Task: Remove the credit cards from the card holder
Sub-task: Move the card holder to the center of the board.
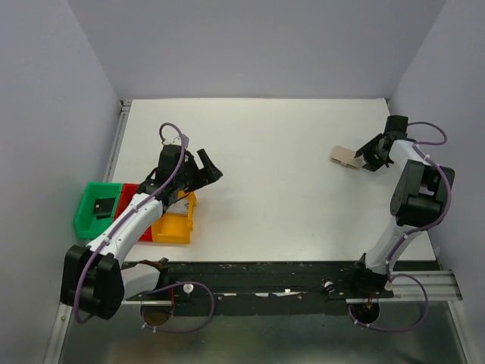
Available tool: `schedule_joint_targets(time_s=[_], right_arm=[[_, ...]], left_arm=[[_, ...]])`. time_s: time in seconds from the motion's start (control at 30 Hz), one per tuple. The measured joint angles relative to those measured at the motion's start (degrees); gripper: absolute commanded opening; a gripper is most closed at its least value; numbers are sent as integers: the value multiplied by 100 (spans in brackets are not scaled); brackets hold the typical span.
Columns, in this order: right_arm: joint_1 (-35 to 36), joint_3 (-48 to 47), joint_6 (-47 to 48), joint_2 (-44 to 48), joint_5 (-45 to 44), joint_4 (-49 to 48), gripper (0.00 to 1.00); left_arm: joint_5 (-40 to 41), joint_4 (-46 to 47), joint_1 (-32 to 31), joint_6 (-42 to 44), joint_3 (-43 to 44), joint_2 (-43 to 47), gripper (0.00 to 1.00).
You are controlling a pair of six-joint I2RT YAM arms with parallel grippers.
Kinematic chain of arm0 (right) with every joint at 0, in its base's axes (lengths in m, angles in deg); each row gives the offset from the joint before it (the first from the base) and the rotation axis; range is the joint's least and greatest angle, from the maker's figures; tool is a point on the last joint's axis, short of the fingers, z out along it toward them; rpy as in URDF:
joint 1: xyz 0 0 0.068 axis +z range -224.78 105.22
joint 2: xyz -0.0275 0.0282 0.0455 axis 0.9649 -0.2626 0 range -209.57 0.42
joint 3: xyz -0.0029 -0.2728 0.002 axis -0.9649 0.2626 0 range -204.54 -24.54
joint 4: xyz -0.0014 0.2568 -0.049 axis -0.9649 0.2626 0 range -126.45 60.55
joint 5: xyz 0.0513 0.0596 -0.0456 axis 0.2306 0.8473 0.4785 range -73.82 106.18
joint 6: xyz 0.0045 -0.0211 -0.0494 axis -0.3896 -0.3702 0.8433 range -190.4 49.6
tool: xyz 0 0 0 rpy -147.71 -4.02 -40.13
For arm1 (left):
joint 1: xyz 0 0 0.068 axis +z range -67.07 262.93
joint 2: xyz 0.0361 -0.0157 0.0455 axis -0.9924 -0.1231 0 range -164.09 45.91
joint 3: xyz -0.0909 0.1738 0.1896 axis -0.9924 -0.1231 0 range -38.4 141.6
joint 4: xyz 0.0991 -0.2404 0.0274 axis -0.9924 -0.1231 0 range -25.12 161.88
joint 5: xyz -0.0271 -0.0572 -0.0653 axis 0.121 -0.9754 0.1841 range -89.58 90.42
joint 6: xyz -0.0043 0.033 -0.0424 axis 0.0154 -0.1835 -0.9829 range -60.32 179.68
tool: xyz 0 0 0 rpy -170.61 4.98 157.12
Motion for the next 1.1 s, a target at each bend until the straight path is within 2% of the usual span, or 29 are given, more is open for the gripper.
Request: schedule_joint_targets(time_s=[0.4,0.57,0.8,1.1], right_arm=[[166,-1119,457,-343,-350,640,60],[396,-1563,763,-833,-533,1158,61],[833,-2660,1228,-1523,-868,2026,62],[1246,-3126,1639,-1880,-1150,2743,62]], left_arm=[[-129,140,-22,-109,-17,-74,94],[-184,136,-275,-107,74,-382,94],[-155,155,-671,-125,131,-433,93],[-63,133,-780,-127,131,-387,93]])
